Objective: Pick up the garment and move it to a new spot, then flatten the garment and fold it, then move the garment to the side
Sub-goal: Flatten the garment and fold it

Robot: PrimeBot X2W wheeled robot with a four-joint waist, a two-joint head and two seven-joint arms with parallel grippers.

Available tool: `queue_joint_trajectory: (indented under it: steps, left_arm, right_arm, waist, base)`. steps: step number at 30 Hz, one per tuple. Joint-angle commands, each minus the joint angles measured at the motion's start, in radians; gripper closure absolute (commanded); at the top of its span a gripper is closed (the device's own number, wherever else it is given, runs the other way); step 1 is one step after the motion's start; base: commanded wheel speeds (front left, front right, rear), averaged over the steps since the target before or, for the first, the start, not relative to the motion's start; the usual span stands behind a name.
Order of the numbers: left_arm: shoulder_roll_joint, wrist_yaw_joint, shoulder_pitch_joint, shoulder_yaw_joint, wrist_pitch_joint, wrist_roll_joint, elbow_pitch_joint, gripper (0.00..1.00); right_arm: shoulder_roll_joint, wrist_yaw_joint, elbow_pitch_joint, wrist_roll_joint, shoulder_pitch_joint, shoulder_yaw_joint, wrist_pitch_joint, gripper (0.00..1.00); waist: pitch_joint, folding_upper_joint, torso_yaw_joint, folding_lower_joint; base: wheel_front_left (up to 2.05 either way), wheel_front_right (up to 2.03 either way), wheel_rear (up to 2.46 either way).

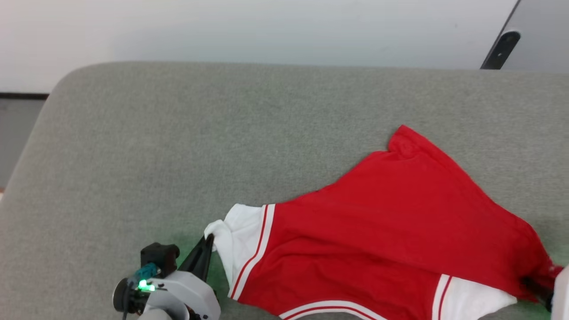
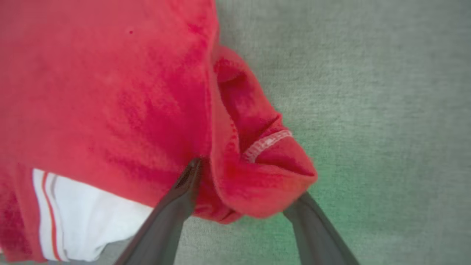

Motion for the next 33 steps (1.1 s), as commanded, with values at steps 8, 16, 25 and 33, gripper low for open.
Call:
queue_joint_trajectory:
  steps: [8,16,25,33]
  left_arm:
    - [0.002,0.016,0.044,0.022,0.0,-0.009,-0.026,1.0]
    - [-0.002,0.027,0.065,0.03,0.0,-0.008,-0.047,1.0]
    - [-0.003,0.035,0.08,0.031,0.0,-0.013,-0.066,1.0]
    - [-0.011,0.03,0.062,0.019,0.0,-0.014,-0.07,1.0]
  right_arm:
    - [0.019,-0.002,-0.281,-0.027,0.146,-0.061,-0.147,0.0]
    - [0.042,-0.002,-0.44,-0.14,0.239,-0.044,-0.492,0.0]
    - [0.039,-0.002,-0.406,-0.289,0.232,0.063,-0.88,0.0]
    - [0.007,-0.002,-0.303,-0.331,0.068,0.137,-0.914,0.0]
  waist:
    - [-0.04,0.0,-0.043,0.0]
    - [-0.052,0.0,-0.055,0.0]
    - [-0.06,0.0,-0.044,0.0]
    - [-0.048,0.0,0.006,0.0]
  base:
    - [0.0,0.0,0.0]
    - [0.0,0.0,0.0]
    - [0.0,0.0,0.0]
    - [0.0,0.0,0.0]
